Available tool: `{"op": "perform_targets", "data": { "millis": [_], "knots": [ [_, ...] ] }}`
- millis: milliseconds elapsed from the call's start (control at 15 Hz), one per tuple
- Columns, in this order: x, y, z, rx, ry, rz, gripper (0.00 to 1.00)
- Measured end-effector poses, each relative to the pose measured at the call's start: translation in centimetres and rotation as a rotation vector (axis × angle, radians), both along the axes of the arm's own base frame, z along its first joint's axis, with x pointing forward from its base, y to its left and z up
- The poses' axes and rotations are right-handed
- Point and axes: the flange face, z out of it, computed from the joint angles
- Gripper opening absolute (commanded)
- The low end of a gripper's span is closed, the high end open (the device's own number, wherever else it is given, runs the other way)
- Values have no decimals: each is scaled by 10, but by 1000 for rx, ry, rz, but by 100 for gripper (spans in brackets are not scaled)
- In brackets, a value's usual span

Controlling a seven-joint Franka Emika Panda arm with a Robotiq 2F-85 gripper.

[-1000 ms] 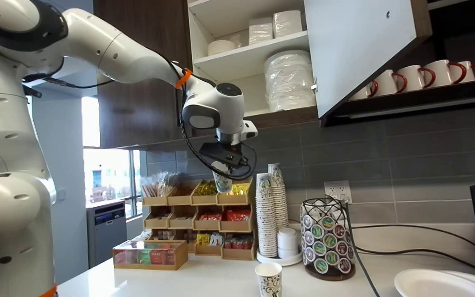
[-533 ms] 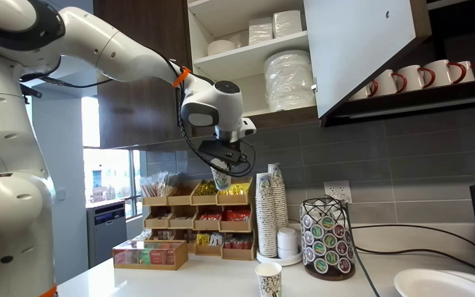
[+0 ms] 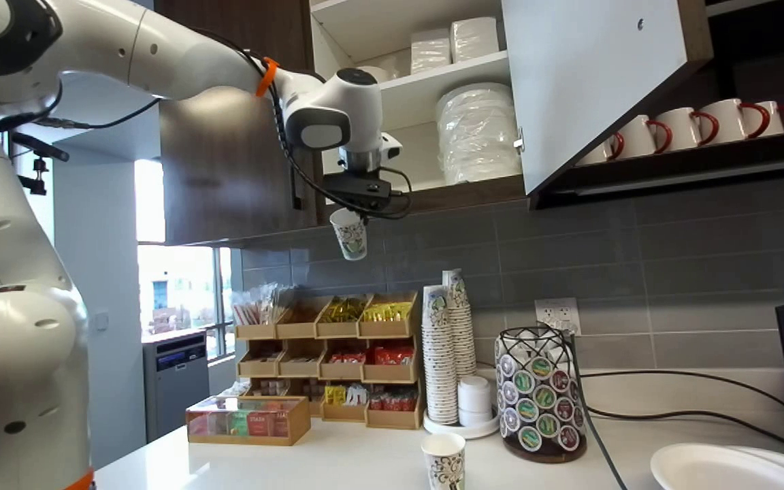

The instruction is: Swap the two cups in the cupboard and on the counter

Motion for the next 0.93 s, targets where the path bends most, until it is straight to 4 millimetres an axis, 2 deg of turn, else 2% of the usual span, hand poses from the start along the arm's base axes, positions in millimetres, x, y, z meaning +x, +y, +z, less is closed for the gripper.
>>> {"op": "perform_targets", "data": {
  "millis": [267, 600, 733, 933],
  "knots": [
    [-10, 3, 51, 19, -16, 43, 1],
    [-21, 17, 116, 2, -25, 98, 4],
    [-22, 19, 124, -5, -33, 101, 4],
    [-19, 18, 121, -7, -26, 100, 1]
  ]
}}
